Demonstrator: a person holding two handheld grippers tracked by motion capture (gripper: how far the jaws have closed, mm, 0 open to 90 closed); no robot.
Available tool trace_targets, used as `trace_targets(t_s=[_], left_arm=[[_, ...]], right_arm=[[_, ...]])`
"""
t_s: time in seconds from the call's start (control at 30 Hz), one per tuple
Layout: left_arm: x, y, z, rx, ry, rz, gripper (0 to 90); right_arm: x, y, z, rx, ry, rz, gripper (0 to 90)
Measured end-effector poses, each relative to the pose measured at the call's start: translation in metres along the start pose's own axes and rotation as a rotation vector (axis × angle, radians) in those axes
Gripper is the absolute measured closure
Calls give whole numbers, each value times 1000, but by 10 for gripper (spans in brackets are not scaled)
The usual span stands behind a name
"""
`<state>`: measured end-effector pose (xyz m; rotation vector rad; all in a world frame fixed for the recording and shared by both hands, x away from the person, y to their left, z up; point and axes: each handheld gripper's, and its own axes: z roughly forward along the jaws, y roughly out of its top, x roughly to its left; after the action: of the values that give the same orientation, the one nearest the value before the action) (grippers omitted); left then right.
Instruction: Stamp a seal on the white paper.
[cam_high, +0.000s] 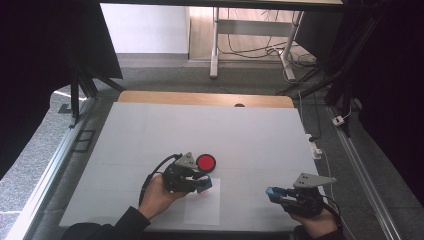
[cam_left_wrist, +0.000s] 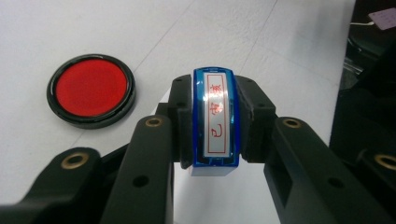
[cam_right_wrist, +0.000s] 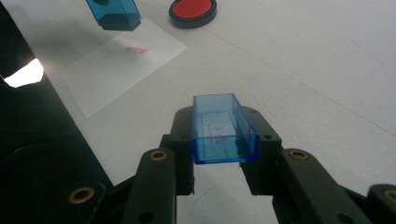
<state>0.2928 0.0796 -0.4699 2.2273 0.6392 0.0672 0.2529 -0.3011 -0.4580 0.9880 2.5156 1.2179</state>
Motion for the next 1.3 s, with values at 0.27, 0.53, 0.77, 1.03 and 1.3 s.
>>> trace_targets(t_s=[0.27, 0.53, 0.77, 1.03, 1.3], left_arm=[[1, 4, -14, -49, -24, 7, 702], [5, 6, -28, -100, -53, 3, 702], [8, 7, -40, -157, -84, -3, 702], [8, 9, -53, -215, -110, 6, 702], [8, 9, -58, -235, -113, 20, 703]], right_arm=[[0, 0, 0, 0, 0, 1, 683], [0, 0, 0, 1, 0, 0, 683], [0, 0, 0, 5, -3, -3, 683], [0, 0, 0, 5, -2, -3, 683], [0, 0, 0, 8, -2, -3, 683]])
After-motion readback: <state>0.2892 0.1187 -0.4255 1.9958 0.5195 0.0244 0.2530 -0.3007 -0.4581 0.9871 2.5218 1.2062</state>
